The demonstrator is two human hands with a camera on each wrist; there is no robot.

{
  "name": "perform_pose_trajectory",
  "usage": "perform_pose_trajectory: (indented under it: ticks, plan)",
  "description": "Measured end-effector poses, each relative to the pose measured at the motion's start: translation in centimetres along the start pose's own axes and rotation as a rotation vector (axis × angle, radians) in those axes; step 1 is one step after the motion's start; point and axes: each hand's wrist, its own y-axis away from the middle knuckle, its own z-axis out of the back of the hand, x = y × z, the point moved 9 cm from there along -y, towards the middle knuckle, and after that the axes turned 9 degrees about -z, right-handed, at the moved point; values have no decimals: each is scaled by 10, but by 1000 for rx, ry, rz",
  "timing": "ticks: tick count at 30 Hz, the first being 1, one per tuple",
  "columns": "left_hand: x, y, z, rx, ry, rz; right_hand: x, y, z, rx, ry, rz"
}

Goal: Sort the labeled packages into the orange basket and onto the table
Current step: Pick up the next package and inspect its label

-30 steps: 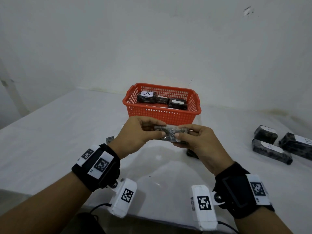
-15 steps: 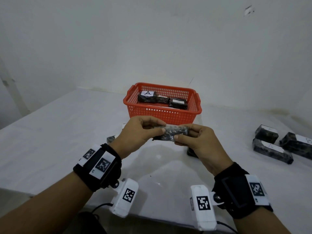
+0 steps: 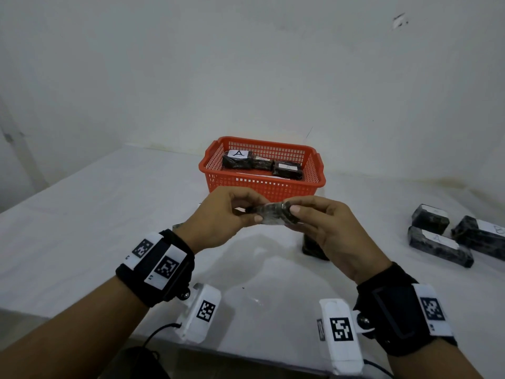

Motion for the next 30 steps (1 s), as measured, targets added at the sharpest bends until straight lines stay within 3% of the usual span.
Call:
perform_pose_trajectory:
  ticks: [6,9,15,21,30]
  plan:
    - [-1,-4,-9,-35,76,-43,-14,0,-17,115,23,-94]
    - [-4,-6,-13,-30,108,-73,-6,1,-15,67,75,-21]
    - [-5,3,-29,126,257,9,7,9,-6,17,172,75]
    - [-5,5,-26,90,284,-7,0,15,-14,137,205,12]
    - [8,2,-22,67,262,84,-7,7,-4,113,126,40]
